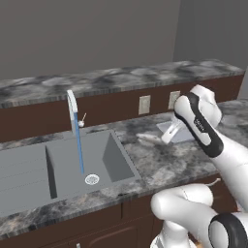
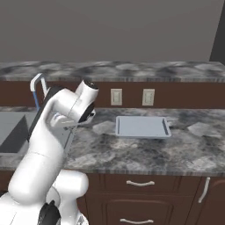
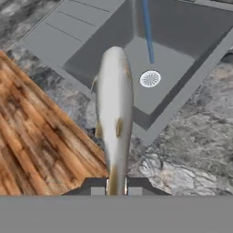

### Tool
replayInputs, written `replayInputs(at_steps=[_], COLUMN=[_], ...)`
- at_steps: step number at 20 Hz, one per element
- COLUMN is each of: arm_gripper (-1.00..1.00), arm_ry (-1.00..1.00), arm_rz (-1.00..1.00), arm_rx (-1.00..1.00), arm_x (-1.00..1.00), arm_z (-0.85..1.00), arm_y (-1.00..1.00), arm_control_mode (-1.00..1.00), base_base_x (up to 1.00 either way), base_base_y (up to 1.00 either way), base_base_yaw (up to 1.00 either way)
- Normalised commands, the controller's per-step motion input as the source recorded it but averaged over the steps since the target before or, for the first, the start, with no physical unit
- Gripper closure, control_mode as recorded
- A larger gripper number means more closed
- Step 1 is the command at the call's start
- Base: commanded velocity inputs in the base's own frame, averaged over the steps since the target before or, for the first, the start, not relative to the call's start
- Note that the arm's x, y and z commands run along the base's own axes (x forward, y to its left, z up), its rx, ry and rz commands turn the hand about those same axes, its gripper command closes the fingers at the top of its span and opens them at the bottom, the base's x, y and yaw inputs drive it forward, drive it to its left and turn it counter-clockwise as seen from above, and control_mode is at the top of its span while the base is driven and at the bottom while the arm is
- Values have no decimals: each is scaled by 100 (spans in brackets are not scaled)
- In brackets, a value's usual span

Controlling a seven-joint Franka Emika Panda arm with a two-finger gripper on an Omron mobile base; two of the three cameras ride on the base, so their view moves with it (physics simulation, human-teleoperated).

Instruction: Take the fish out of the fridge, briefly rinse it in the sink, and place it on the tray next to the sink.

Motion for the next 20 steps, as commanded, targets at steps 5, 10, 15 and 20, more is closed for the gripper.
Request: replayInputs(at_steps=[5,10,15,20], arm_gripper=[100,100,100,100], arm_ry=[31,16,0,0], arm_rz=[35,6,0,0], arm_rx=[1,0,0,0], arm_x=[96,40,0,14], arm_z=[-15,-1,-24,-38], arm_y=[68,75,66,83], arm_control_mode=[-100,-100,-100,-100], base_base_x=[0,0,0,0], base_base_y=[0,0,0,0], base_base_yaw=[0,0,0,0])
